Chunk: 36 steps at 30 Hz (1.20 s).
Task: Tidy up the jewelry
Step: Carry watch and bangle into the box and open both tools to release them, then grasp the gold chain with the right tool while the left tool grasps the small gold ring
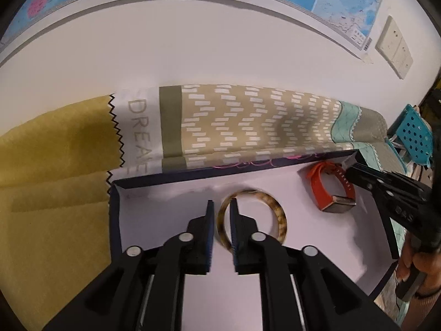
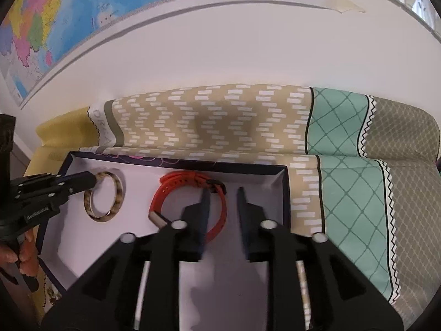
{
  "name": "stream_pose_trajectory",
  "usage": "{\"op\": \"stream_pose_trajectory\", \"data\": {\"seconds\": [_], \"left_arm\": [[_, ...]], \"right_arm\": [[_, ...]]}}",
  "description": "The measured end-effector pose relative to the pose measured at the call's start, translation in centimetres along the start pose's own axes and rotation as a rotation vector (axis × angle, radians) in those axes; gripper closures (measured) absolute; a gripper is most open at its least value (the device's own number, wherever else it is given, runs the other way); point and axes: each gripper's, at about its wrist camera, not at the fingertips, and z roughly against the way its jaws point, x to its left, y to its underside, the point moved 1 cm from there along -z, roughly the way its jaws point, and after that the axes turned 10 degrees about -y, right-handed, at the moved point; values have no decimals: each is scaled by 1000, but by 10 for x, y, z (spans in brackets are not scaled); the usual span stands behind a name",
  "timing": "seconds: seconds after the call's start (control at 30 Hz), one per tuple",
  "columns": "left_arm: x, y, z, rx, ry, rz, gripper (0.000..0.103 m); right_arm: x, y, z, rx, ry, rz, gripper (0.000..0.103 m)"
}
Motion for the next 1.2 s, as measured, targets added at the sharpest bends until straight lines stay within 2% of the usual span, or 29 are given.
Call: {"op": "stream_pose_trajectory", "data": {"seconds": [0.13,0.17,0.23,0.27,0.33,0.4,0.53,0.67,0.77,0.83,0.93,1.1,1.2], "left_arm": [[0,6,18,-57,-17,-5,76],[1,10,28,-83,-13,-9,75],[1,18,46,-131,-4,-27,71],[2,23,57,-153,6,-36,65],[2,36,76,-190,15,-57,60],[0,54,96,-228,5,-93,57],[0,89,120,-268,5,-117,45],[0,124,131,-264,15,-127,45],[-1,146,134,-257,9,-134,44],[-1,158,136,-249,27,-119,44],[-2,170,140,-253,32,-114,42],[-4,185,141,-236,52,-99,40],[-7,191,140,-230,56,-102,40]], "right_arm": [[4,13,26,-38,-42,11,78],[6,18,37,-53,-61,22,77],[15,27,55,-79,-98,43,70],[21,34,67,-89,-121,62,66],[34,51,89,-109,-157,102,65],[46,70,103,-101,-193,139,62],[65,108,117,-57,-217,191,62],[82,144,122,-12,-227,219,62],[93,166,119,26,-234,238,66],[100,177,115,48,-207,260,71],[104,187,109,63,-181,265,72],[104,192,108,56,-146,273,95],[104,188,118,32,-175,258,96]]}}
